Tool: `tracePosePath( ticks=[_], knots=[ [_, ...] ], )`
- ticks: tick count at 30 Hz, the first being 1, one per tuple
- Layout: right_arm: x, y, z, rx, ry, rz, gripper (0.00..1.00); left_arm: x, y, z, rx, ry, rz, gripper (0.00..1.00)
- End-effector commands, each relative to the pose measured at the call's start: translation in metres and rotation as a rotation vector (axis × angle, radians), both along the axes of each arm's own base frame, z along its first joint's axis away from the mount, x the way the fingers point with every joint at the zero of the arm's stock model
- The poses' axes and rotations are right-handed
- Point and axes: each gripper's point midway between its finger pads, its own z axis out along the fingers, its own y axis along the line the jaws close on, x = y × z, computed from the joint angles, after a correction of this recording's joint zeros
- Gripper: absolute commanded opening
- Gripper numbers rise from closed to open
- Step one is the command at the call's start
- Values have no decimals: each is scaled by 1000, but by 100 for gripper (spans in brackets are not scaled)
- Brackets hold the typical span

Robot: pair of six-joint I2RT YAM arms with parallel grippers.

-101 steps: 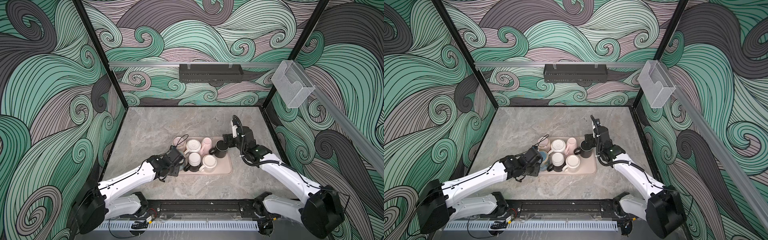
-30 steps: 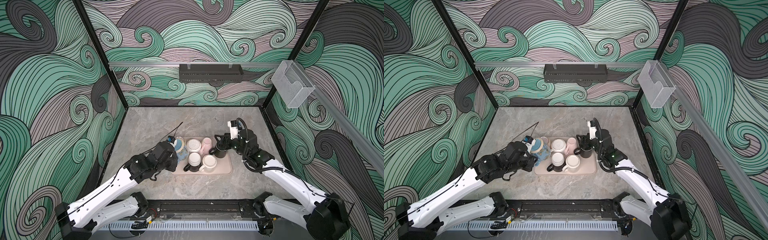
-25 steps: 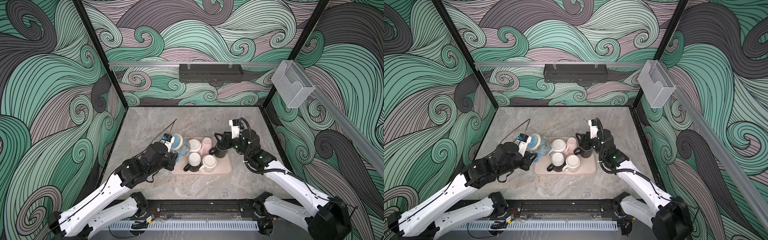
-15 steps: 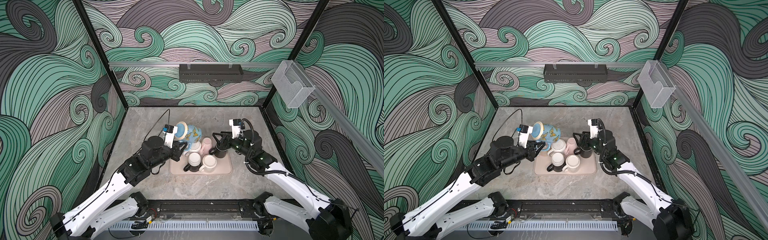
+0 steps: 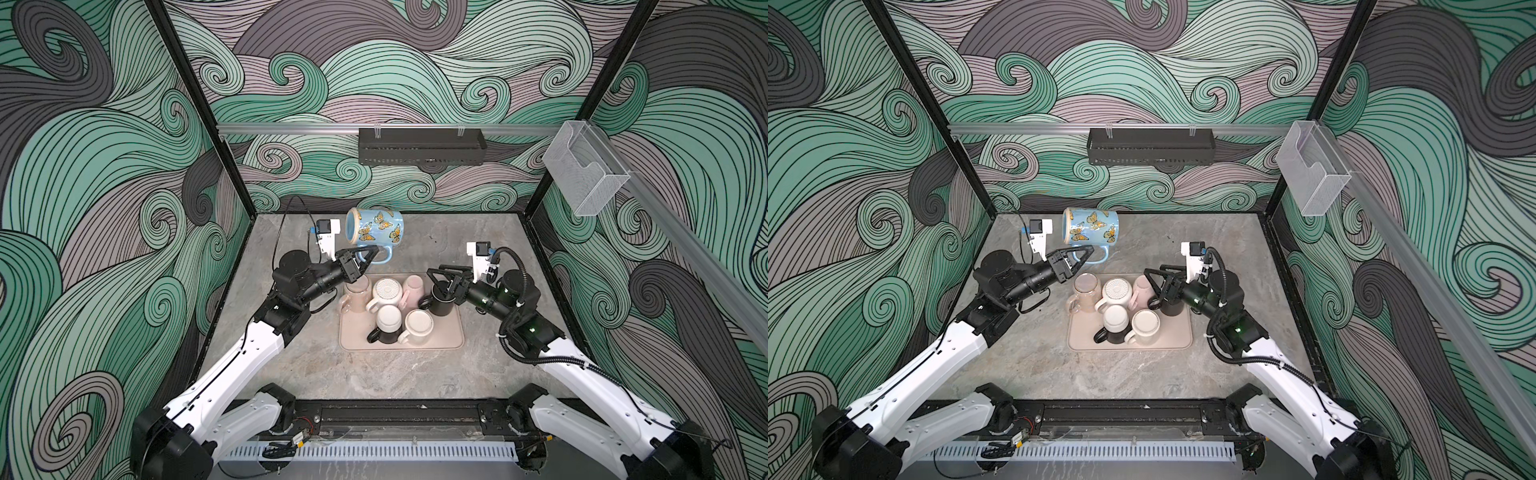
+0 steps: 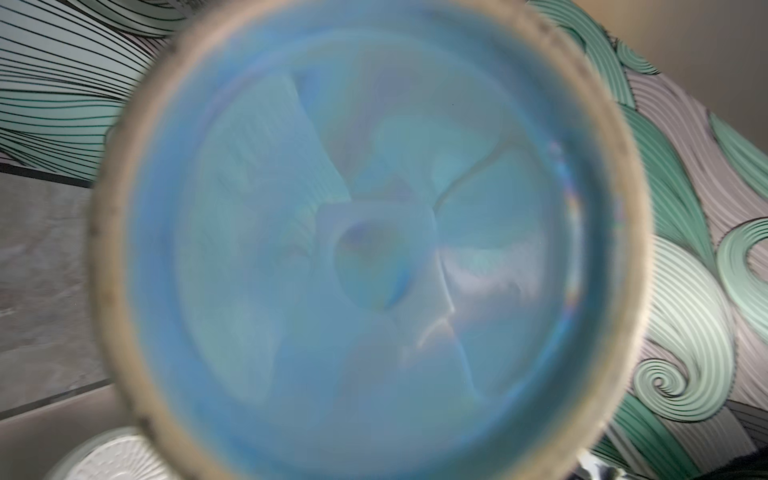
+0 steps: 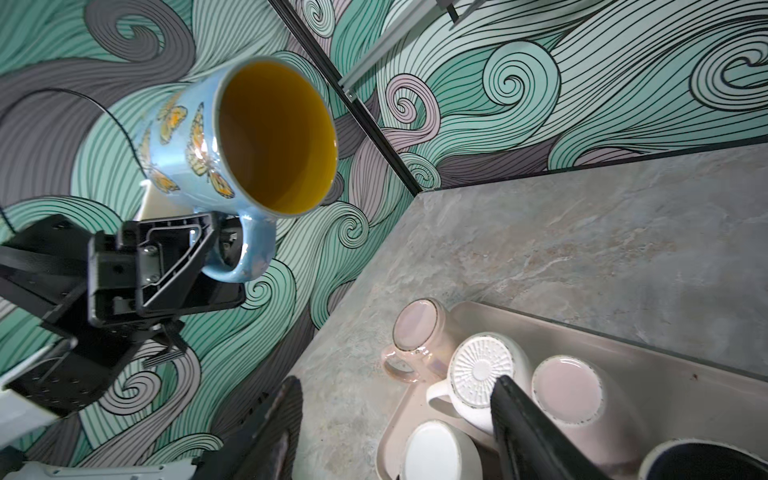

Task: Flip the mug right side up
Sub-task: 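Lift the blue mug off the tray with the left gripper while the right gripper approaches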

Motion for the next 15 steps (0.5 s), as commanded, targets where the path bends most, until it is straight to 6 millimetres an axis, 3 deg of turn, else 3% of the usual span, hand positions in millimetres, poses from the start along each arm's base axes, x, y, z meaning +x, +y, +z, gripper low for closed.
tracePosePath(
  ticks=[1,8,15],
  knots=[
    [-8,8,22,129,-14,66,72,-21,0,71,-212,-203,-116,0],
    [-10,16,46,259,-27,131,72,-6,-10,68,-354,-134,-205,0],
    [0,21,59,304,-30,138,71,-2,-20,53,-318,-97,-242,0]
  ],
)
